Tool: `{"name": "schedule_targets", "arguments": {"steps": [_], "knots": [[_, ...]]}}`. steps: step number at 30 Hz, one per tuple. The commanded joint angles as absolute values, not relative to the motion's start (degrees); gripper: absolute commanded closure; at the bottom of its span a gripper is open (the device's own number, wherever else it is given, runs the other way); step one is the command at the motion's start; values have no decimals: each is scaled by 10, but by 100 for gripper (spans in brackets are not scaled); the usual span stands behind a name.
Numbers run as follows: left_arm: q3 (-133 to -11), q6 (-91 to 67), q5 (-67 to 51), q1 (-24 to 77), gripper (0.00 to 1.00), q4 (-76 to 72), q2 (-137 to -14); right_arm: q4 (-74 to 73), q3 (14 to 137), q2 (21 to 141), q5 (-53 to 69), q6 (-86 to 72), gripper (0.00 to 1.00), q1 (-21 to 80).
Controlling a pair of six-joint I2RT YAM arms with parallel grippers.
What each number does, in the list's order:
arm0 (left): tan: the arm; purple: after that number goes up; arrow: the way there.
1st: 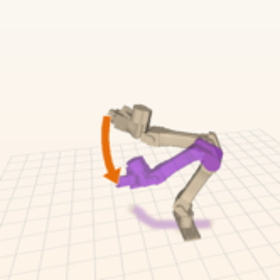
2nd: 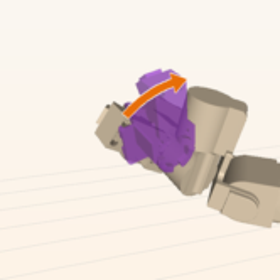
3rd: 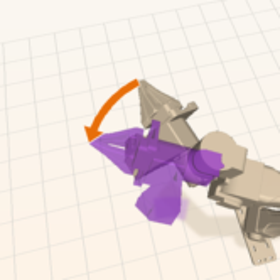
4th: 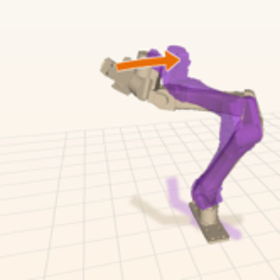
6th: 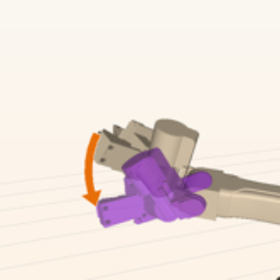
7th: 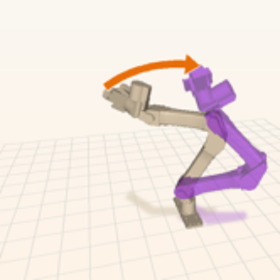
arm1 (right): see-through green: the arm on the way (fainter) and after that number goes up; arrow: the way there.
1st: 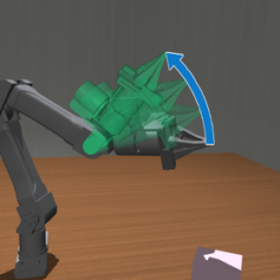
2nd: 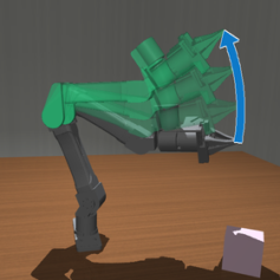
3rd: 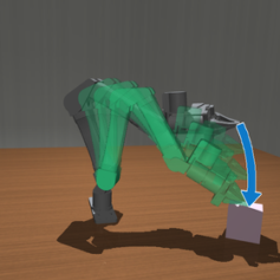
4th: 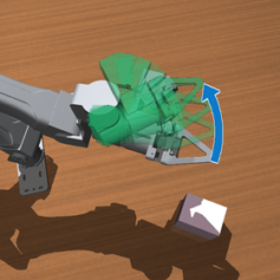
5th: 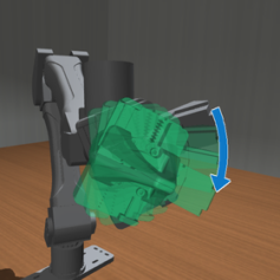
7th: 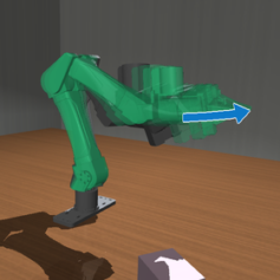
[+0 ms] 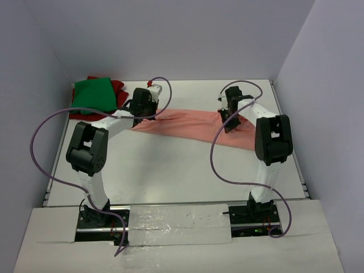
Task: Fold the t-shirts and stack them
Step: Fold the other side of the tshirt into a rectangle
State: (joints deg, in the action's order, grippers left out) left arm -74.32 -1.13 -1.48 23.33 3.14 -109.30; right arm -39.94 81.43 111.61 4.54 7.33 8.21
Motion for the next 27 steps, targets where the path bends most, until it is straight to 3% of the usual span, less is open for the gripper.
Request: {"name": "schedule_targets", "arguments": {"steps": [1,8,15,27], "knots": [[-742,-6,-3,237,100,7,-1081,-416,840,1132,75,58,100,74],[-794,-20,-38,237,100,65,-1148,-440,860,1167,141,39,100,60],[-793,-22,-70,237,100,90,-1151,-381,863,1143,27,28,100,40],[-745,-6,-68,237,100,87,-1119,-417,1048,1202,32,15,100,4]]}}
